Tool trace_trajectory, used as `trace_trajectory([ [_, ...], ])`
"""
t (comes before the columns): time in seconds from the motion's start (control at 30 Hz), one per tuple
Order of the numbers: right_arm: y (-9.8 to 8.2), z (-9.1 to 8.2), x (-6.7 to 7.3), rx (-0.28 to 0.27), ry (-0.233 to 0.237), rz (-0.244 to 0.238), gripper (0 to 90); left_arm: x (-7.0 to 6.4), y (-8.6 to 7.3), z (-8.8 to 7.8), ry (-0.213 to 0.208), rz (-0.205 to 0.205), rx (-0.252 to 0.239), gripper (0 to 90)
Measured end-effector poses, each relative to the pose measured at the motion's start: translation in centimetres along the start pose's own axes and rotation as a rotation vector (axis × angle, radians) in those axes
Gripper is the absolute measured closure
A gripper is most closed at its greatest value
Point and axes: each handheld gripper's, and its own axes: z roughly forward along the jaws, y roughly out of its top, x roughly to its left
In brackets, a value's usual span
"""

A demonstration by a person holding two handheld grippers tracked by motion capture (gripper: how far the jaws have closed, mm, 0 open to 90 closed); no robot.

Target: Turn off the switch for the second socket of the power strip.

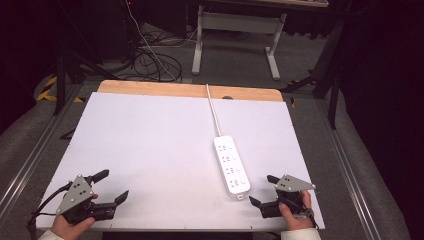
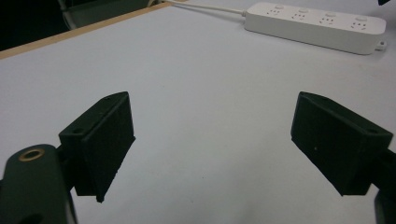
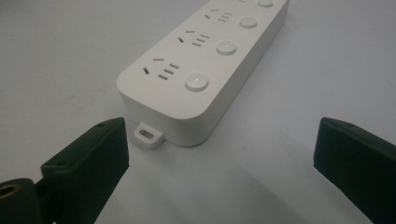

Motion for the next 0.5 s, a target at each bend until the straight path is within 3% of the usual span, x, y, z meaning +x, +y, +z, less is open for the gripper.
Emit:
trace_trajectory([
  [0.07, -0.16, 0.20, 0.17, 0.014, -0.005, -0.006, 3.8, -0.05, -0.08, 0.09, 0.014, 0.004, 0.004, 13.7],
  [0.23, -0.09, 0.69, 0.39, 0.014, -0.002, -0.009, 3.8, -0.13, -0.05, 0.36, -0.006, 0.013, 0.001, 13.5],
  [0.37, 0.41, 0.49, 0.46, -0.028, -0.029, -0.019, 3.8, 0.00, 0.03, 0.67, -0.020, 0.010, 0.005, 12.5],
  [0.5, 0.42, 0.09, 0.48, -0.051, -0.049, -0.024, 3.8, 0.09, 0.06, 0.50, -0.005, 0.012, -0.009, 12.5],
])
